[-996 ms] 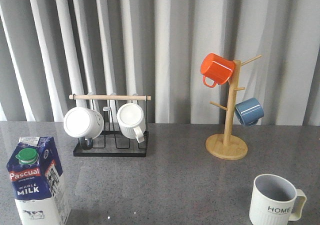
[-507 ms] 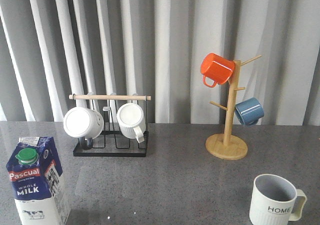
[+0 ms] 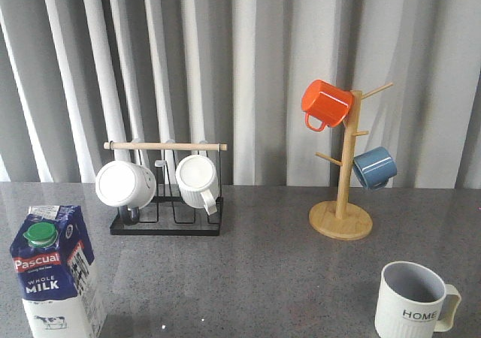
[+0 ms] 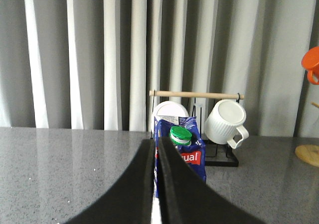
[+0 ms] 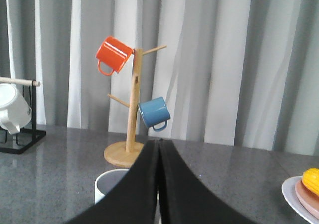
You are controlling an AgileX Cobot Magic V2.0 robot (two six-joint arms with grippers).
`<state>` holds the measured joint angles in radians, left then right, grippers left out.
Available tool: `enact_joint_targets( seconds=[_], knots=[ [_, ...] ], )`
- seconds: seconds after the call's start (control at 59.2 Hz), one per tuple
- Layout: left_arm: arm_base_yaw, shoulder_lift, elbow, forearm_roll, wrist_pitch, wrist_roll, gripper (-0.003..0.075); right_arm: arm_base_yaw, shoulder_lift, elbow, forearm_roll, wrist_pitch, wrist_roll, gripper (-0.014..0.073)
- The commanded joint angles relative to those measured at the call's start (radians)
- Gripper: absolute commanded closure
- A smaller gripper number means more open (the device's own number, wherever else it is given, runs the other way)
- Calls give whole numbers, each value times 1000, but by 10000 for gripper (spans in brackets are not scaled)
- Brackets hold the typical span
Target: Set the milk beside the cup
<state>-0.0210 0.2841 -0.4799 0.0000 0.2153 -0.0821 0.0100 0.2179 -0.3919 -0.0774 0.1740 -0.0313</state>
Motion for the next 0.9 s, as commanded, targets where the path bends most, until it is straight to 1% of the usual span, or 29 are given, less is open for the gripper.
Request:
enact_joint_targets(
  seconds=[0.0, 0.068, 0.118, 0.27, 0.726, 0.794, 0.878],
  knots=[
    [2, 124, -130, -12, 46, -8, 727, -4, 96, -104, -15, 34, -12, 599],
    [2, 201, -188, -10, 93, -8, 727, -4, 145, -139, -11, 87, -7, 599],
    [2, 246, -207, -10, 103, 1, 727, -4, 177, -150, -8, 118, -7, 599],
    [2, 327, -207, -13, 133, 17, 727, -4, 244, -149, 0, 189, -6, 599],
    [2, 355, -207, -13, 147, 16, 727, -4, 266, -149, 4, 203, -5, 594],
    [2, 355, -207, -13, 147, 16, 727, -4, 266, -149, 4, 222, -5, 567],
    [2, 355, -207, -13, 147, 16, 727, -4, 266, -149, 1, 230, -6, 480]
  ],
)
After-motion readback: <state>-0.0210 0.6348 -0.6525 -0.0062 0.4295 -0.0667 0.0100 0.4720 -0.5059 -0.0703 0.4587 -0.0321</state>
